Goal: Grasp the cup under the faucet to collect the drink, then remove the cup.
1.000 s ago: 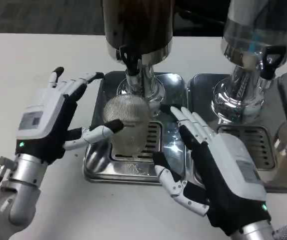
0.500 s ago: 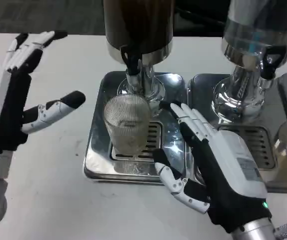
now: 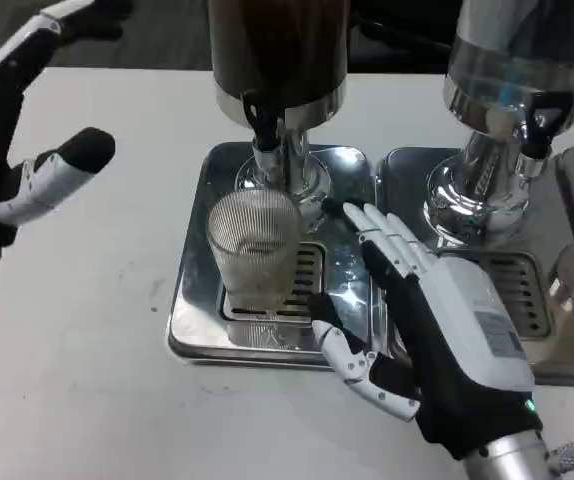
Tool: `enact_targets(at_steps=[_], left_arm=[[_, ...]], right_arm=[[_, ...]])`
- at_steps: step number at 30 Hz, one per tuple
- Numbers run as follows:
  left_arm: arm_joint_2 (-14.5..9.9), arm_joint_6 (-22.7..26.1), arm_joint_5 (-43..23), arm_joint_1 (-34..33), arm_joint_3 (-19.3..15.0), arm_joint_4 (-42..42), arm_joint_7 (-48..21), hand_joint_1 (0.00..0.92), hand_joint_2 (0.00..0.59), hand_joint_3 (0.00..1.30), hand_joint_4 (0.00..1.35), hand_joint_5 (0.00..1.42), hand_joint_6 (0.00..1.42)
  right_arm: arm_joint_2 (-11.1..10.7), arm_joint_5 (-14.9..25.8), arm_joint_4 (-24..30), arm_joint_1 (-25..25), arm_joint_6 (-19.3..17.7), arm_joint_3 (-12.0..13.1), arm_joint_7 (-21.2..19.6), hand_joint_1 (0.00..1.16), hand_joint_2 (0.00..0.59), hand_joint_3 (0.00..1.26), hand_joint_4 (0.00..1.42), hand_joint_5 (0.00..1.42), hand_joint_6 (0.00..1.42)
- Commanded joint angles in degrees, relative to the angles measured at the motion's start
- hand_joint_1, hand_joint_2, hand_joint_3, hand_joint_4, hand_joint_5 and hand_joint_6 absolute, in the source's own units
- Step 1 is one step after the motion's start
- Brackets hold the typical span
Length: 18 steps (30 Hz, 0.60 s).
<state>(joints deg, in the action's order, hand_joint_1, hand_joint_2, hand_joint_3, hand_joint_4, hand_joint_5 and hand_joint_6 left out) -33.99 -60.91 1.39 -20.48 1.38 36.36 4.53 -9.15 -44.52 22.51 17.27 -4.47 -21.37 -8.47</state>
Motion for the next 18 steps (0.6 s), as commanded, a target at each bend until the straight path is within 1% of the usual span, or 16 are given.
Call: enact_targets(at_steps=[1,3,6,9,10,12,15,18], left_arm=[[0.08,2.25,-10.99,-2.66,0.37,-2.02,-13.39,0.000,0.087,0.35,0.33,0.36,0.23],[0.63,4.87,-16.23,-3.74,0.36,-2.74,-20.37,0.000,0.095,0.36,0.34,0.37,0.22],[1.79,9.77,-23.27,-5.05,-0.52,-3.93,-30.47,0.000,0.104,0.33,0.31,0.37,0.21],[2.78,17.85,-30.60,-7.03,-1.40,-5.96,-41.63,0.000,0.104,0.28,0.27,0.34,0.20],[3.10,19.75,-31.87,-7.53,-1.89,-6.32,-44.06,0.000,0.101,0.27,0.27,0.34,0.19],[3.47,25.79,-34.66,-8.99,-2.62,-7.12,-49.45,0.000,0.103,0.26,0.25,0.33,0.19],[4.15,32.61,-36.53,-10.84,-4.16,-7.31,-55.10,0.000,0.095,0.24,0.22,0.30,0.18],[5.39,40.29,-37.97,-13.51,-6.05,-6.36,-59.63,0.000,0.090,0.23,0.21,0.30,0.16]], right_arm=[[0.14,0.68,-1.06,-0.87,-1.14,0.37,-1.05,0.44,0.475,0.12,0.08,0.07,0.11],[0.14,0.77,-1.42,-1.08,-1.25,0.47,-1.19,0.44,0.475,0.12,0.08,0.07,0.11],[0.17,0.87,-1.79,-1.20,-1.41,0.58,-1.44,0.44,0.475,0.12,0.08,0.07,0.11],[0.15,0.95,-2.12,-1.23,-1.56,0.67,-1.80,0.44,0.475,0.13,0.08,0.07,0.11],[0.16,0.93,-2.20,-1.27,-1.57,0.67,-1.90,0.44,0.475,0.13,0.08,0.07,0.11],[0.10,0.82,-2.21,-1.28,-1.63,0.60,-2.18,0.44,0.475,0.13,0.08,0.07,0.11],[0.04,0.59,-2.25,-1.40,-1.72,0.50,-2.62,0.44,0.475,0.13,0.08,0.07,0.11],[0.08,0.56,-2.49,-1.54,-1.77,0.44,-3.05,0.44,0.475,0.13,0.08,0.07,0.11]])
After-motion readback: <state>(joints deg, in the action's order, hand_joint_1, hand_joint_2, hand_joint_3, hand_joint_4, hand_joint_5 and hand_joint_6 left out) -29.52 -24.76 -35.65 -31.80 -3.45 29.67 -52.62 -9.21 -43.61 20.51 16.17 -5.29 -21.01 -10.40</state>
